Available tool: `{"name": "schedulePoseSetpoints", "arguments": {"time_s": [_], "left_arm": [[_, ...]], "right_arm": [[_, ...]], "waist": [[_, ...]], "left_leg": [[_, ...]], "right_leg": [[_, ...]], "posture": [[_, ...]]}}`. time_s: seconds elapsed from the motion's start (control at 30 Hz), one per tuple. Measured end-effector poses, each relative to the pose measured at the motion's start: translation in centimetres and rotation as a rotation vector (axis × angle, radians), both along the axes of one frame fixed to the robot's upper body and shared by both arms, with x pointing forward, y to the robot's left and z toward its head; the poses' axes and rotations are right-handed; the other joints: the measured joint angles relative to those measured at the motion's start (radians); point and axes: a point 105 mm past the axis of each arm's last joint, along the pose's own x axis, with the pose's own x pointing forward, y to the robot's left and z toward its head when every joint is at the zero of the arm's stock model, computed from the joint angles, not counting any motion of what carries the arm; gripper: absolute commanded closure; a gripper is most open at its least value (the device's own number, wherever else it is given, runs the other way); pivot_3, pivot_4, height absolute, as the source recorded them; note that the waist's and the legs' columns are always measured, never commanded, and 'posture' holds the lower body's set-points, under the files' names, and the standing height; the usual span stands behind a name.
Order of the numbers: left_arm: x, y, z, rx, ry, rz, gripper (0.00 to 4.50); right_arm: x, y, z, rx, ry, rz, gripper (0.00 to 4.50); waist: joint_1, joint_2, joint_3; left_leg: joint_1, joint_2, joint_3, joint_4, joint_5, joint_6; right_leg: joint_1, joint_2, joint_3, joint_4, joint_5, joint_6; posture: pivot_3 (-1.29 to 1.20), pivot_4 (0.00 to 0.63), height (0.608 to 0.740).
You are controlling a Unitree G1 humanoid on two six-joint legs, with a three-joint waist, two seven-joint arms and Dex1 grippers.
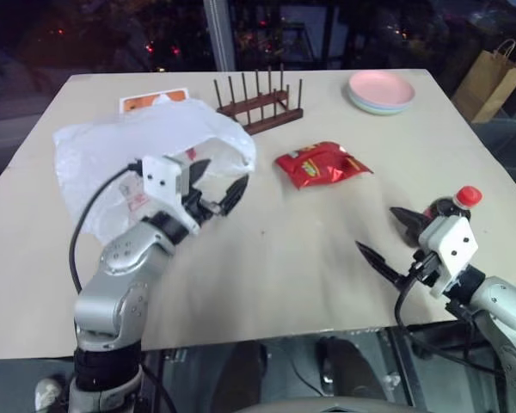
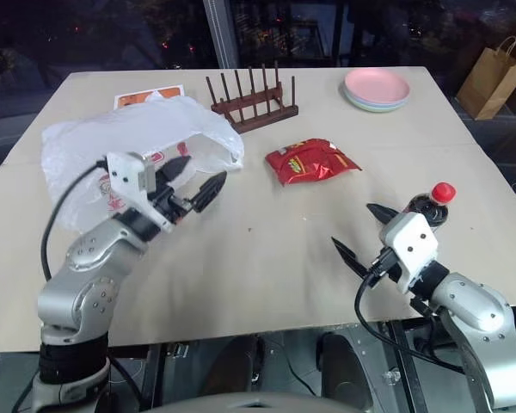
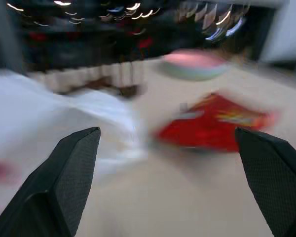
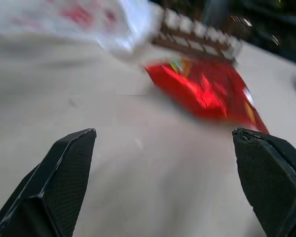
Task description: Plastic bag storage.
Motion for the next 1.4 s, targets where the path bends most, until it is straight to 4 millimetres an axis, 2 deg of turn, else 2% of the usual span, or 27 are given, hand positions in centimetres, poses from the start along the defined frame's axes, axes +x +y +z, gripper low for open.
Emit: {"name": "schedulePoseSetpoints", "arguments": {"time_s": [0.07,0.17,0.33,0.47,0.6,0.67,0.7,0.73,0.87,0.97,1.0,1.13,1.27,1.33,1.4], "left_arm": [[0.5,2.2,1.1,0.177,-0.059,0.152,0.03],[0.6,3.4,1.2,0.333,-0.091,0.247,0.03],[1.1,6.1,-0.3,0.502,-0.019,0.364,0.03],[3.4,7.5,-2.0,0.601,0.079,0.399,0.03],[5.6,8.4,-1.7,0.654,0.098,0.416,1.18],[6.3,8.7,-2.0,0.65,0.12,0.403,2.46],[6.3,8.7,-2.1,0.65,0.122,0.404,2.46],[6.4,8.3,-2.1,0.555,0.139,0.379,2.62],[6.0,6.3,-2.0,0.177,0.22,0.235,4.37],[5.1,4.8,-0.5,-0.07,0.278,0.121,4.45],[4.5,4.2,0.3,-0.125,0.286,0.082,4.45],[2.9,1.5,1.5,-0.305,0.364,-0.03,4.45],[2.1,-0.5,1.6,-0.404,0.449,-0.072,4.45],[1.8,-0.9,1.8,-0.408,0.468,-0.071,4.45],[1.8,-0.5,1.8,-0.425,0.475,-0.048,4.45]], "right_arm": [[0.0,0.5,0.1,-0.007,-0.004,0.025,0.0],[0.2,0.9,0.2,-0.016,-0.009,0.044,0.0],[0.5,1.7,0.5,-0.014,-0.018,0.078,0.0],[0.8,2.3,0.7,-0.017,-0.021,0.099,0.0],[1.0,2.3,0.5,-0.029,-0.023,0.089,0.0],[1.1,2.3,0.5,-0.03,-0.024,0.077,0.0],[1.1,2.3,0.5,-0.03,-0.024,0.077,0.0],[1.1,2.1,0.4,-0.034,-0.024,0.066,0.0],[1.5,2.1,0.0,-0.057,-0.028,0.035,0.0],[2.6,1.9,-0.6,-0.125,-0.05,0.002,0.0],[3.1,1.9,-1.0,-0.167,-0.061,-0.008,0.0],[5.8,1.9,-1.6,-0.3,-0.126,-0.048,0.0],[8.5,3.1,-2.0,-0.463,-0.232,-0.05,0.0],[10.0,4.0,-2.6,-0.559,-0.281,-0.042,0.0],[11.8,5.1,-2.9,-0.63,-0.33,-0.049,0.0]], "waist": [[-0.001,0.0,0.0],[0.001,0.0,0.0],[0.002,0.0,0.0],[0.007,0.0,0.0],[0.004,-0.001,0.0],[-0.001,-0.001,0.0],[-0.001,-0.001,0.0],[0.001,-0.001,0.0],[0.003,-0.001,0.0],[0.0,-0.001,0.0],[-0.002,-0.001,0.0],[-0.004,-0.001,0.0],[-0.005,-0.001,0.0],[-0.008,-0.001,0.0],[-0.019,-0.001,0.0]], "left_leg": [[0.0,0.0,0.001,-0.001,0.0,0.0],[-0.001,0.0,0.001,-0.001,0.0,0.0],[-0.001,0.0,0.0,-0.002,0.0,0.0],[-0.002,0.0,-0.001,-0.002,0.0,0.0],[-0.002,0.0,0.0,-0.002,0.0,0.0],[-0.003,0.0,0.0,-0.004,0.0,0.0],[-0.003,0.0,0.0,-0.004,0.0,0.0],[-0.002,0.0,0.0,-0.006,0.0,0.0],[-0.003,0.0,0.0,-0.005,0.0,0.0],[-0.003,0.0,0.0,-0.005,0.0,0.0],[-0.002,0.0,0.0,-0.005,0.0,0.0],[-0.001,0.0,0.0,-0.005,0.0,0.0],[-0.001,-0.001,-0.001,-0.004,0.0,0.0],[-0.001,-0.001,-0.001,-0.005,0.0,0.0],[-0.001,-0.001,0.0,-0.005,0.0,0.0]], "right_leg": [[0.0,0.0,0.001,-0.001,0.0,0.0],[0.0,-0.001,0.0,-0.003,0.0,0.0],[0.0,-0.001,-0.001,-0.004,0.0,0.0],[0.0,-0.001,-0.002,-0.003,0.0,0.0],[0.0,-0.001,-0.002,-0.004,0.001,0.001],[-0.001,-0.001,-0.001,-0.004,0.005,0.0],[-0.001,-0.001,-0.001,-0.004,0.005,0.0],[-0.001,-0.001,-0.001,-0.005,0.005,0.0],[-0.001,-0.002,-0.002,-0.006,0.005,0.001],[-0.001,-0.002,-0.002,-0.005,0.005,0.001],[-0.001,-0.002,-0.002,-0.005,0.004,0.002],[0.0,-0.001,-0.002,-0.003,0.004,0.002],[0.0,-0.001,-0.002,-0.003,0.005,0.001],[-0.001,-0.001,-0.001,-0.003,0.005,0.0],[-0.001,-0.001,-0.001,-0.003,0.005,0.0]], "posture": [[0.0,0.15,0.74],[0.0,0.15,0.74],[0.0,0.15,0.74],[0.0,0.15,0.74],[0.0,0.15,0.74],[0.0,0.15,0.74],[0.0,0.15,0.74],[0.0,0.15,0.74],[0.0,0.15,0.74],[0.0,0.15,0.74],[0.0,0.15,0.74],[0.0,0.15,0.74],[0.0,0.15,0.74],[0.0,0.15,0.74],[0.0,0.15,0.74]]}}
